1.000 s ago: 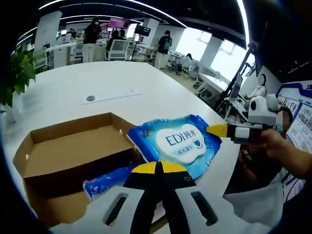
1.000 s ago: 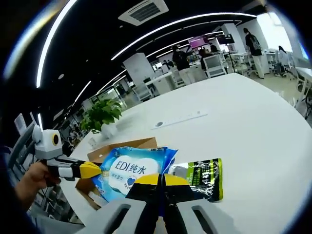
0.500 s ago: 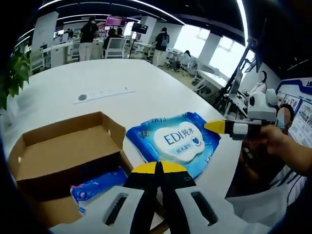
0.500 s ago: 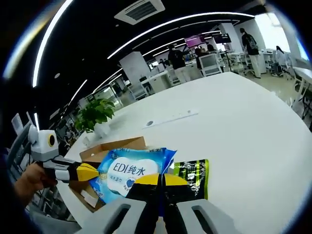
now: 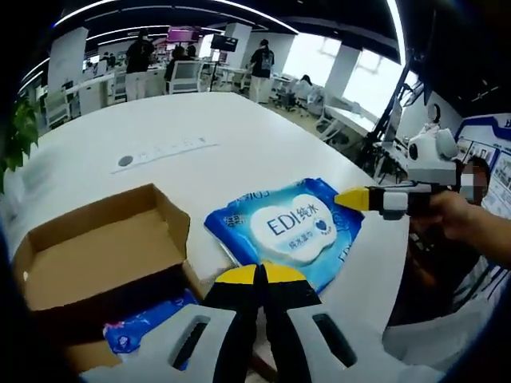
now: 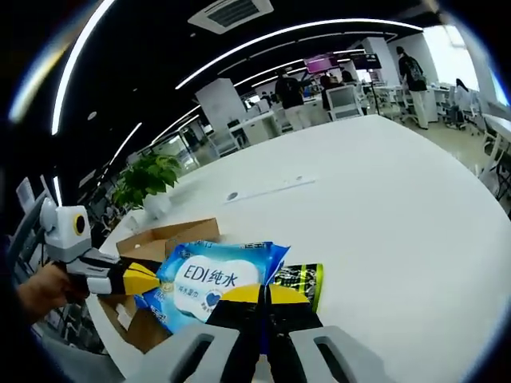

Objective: Operate the shoe box by opening the lid, removing the specified soft item, and placing it in the target area until the item is outside and the box remains undamaged.

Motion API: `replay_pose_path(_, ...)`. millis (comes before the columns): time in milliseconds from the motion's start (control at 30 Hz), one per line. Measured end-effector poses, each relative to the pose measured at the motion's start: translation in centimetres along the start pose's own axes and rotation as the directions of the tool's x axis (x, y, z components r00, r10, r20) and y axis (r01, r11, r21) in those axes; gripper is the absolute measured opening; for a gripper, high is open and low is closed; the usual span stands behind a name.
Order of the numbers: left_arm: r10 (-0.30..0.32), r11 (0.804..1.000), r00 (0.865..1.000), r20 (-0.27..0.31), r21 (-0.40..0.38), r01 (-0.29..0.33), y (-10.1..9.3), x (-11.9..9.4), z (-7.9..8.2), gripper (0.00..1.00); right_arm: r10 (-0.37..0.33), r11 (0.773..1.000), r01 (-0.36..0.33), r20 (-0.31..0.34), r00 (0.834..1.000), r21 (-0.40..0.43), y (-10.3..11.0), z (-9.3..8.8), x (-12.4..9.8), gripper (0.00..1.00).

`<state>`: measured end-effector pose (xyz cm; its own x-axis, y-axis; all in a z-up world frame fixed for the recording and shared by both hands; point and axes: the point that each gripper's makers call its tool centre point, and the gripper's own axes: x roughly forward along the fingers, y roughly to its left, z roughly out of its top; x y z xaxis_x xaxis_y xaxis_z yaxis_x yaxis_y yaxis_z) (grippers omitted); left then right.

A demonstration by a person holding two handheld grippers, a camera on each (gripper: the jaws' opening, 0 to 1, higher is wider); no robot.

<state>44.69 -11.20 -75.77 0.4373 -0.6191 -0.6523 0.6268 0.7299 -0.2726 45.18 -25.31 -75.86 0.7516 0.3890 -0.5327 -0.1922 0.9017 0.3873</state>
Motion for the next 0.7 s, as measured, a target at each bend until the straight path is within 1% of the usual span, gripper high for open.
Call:
replay_pose_path(67, 0.003, 1.0, 1.0, -0.021, 0.019, -0.003, 0.0, 0.6, -0.3, 0.0, -0.002, 1.0, 0.002, -0.006, 1.0, -0.004, -0.5, -0.2, 0.3, 0.0)
replay_pose_path(167, 0.007, 0.999, 0.999, -0.035, 0.038, -0.005, 0.0, 1.3, -0.4, 0.0, -0.013, 1.0, 0.013, -0.016, 1.0, -0.013, -0.5, -0.7, 0.4, 0.0)
replay_pose_path(300, 0.009, 0.996, 0.998, -0.07, 0.091, -0.003, 0.1, 2.2, -0.7, 0.0, -0.021, 1.0, 0.02, -0.02, 1.0, -0.006, -1.2, -1.0, 0.8, 0.0)
replay_pose_path(433, 0.014, 0.994, 0.995, -0.096, 0.105, -0.004, 0.3, 3.1, -1.0, 0.0, -0.026, 1.0, 0.026, -0.027, 0.999, -0.001, -2.1, -1.7, 1.6, 0.0)
replay_pose_path(533, 0.017, 0.994, 0.993, -0.114, 0.11, -0.004, 0.5, 3.5, -1.4, 0.0, -0.03, 1.0, 0.03, -0.03, 0.999, -0.005, -2.3, -2.0, 1.9, 0.0)
replay_pose_path(700, 0.02, 0.994, 0.992, -0.128, 0.105, -0.007, 0.8, 4.1, -1.6, 0.0, -0.038, 0.999, 0.037, -0.04, 0.999, -0.013, -2.8, -2.4, 2.7, 0.0)
